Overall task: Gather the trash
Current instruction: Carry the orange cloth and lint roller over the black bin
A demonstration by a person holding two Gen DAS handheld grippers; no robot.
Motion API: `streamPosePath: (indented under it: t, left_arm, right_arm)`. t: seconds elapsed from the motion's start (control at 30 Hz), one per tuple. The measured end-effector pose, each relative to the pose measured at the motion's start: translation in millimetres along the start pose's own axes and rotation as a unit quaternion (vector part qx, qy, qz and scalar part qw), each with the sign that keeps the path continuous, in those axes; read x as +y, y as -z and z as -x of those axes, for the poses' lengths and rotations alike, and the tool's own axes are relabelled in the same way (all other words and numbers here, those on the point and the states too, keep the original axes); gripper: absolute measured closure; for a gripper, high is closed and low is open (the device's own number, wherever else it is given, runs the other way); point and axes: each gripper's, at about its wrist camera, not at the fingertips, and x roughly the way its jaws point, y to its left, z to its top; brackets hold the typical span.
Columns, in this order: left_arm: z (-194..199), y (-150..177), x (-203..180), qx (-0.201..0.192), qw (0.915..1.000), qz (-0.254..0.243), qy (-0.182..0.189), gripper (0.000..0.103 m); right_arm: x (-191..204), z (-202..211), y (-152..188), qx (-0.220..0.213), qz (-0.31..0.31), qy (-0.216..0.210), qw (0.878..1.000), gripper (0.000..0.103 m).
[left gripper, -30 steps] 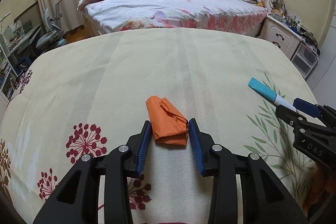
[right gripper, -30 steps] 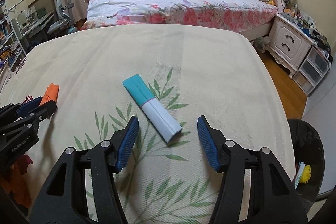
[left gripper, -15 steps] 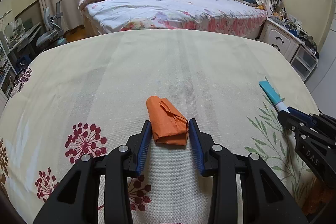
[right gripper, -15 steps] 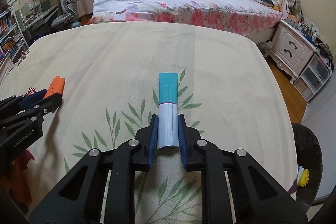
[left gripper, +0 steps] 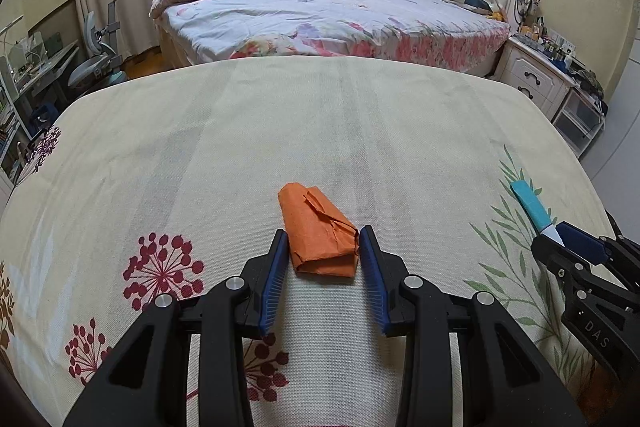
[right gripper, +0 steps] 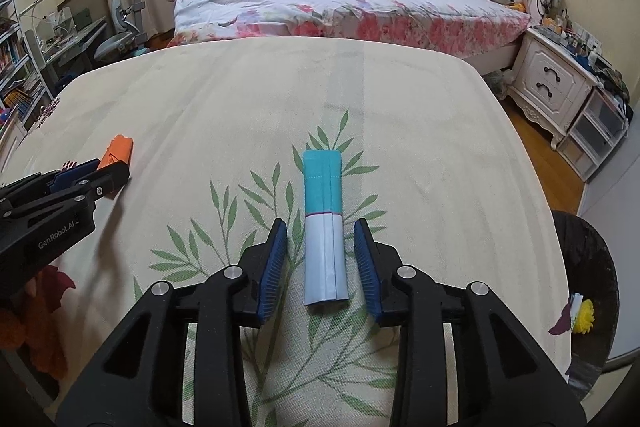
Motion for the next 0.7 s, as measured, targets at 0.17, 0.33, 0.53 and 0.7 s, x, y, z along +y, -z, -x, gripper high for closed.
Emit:
streamPosePath:
  t: [0.17,0.33,0.53,0.7]
  left_arm:
    - [0.0,0.1,0.1,0.0,1.0,0.0,0.0,0.066]
    - [0.0,0.1,0.2,0.0,1.0,0.0,0.0,0.066]
    - [-0.1,0.1,0.3,-0.001,1.0,0.0,0.0,0.066]
    - [1.8,-0.5,1.6,-0.004,1.0,0.002,0.002,0.066]
  right_arm:
    - [-1.3,-2.1,-2.6,-0.001,-0.004,0.005,1.0,0.077]
    - [-2.7,-2.4,-3.6,-0.002,-0.006,0.006,1.0,0.086]
    - [-7.7,-1.2,-3.0,-0.005,-0.014,0.005,1.0,0.088]
    - [-10.0,4.3,1.4,-0.012,-0.022,0.007,1.0,0.089]
